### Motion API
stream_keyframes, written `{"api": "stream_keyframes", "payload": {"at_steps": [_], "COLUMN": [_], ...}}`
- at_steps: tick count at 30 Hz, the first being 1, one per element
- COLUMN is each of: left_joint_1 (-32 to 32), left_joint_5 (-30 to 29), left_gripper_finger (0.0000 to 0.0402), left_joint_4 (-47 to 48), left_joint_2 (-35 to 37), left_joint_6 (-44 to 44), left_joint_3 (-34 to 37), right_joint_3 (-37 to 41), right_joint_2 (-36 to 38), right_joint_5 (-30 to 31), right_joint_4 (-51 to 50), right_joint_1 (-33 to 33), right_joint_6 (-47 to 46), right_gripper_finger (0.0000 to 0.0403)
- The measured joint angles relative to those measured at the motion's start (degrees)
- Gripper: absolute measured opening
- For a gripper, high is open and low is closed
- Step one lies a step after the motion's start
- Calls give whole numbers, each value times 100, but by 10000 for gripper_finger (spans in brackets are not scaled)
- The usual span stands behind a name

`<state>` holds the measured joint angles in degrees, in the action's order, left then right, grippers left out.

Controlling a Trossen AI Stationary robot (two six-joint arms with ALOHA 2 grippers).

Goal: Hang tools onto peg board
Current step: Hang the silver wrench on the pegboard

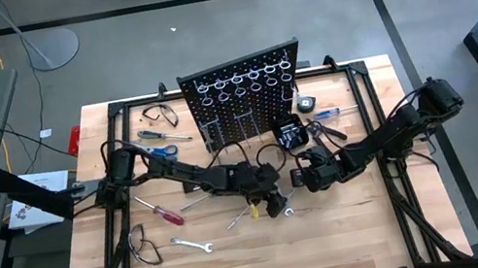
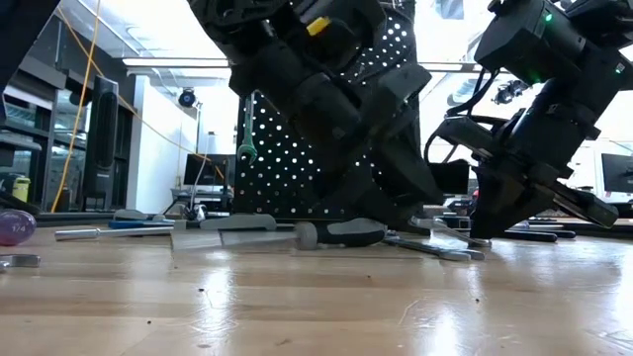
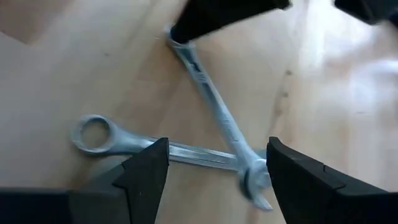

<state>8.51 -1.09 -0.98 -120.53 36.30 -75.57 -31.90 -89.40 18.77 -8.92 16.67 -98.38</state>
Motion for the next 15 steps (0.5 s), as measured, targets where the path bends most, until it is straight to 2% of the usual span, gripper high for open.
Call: {"api": "stream_keyframes", "payload": {"at_steps": [5,15], "left_joint_1": [13,102], "left_joint_5": [359,182], "left_gripper_finger": [250,250], "left_joint_4": [-92,-108], "left_joint_2": [-96,-131], "left_joint_6": [580,715], "left_joint_3": [-4,-12], "right_joint_3": [5,4], "right_joint_2": [-10,-12], "right_joint_5": [84,225], "right_joint_4": [129,251], "right_joint_1": [2,2], "right_joint_6": [-281,-476], "right_gripper_finger": [0,0]}}
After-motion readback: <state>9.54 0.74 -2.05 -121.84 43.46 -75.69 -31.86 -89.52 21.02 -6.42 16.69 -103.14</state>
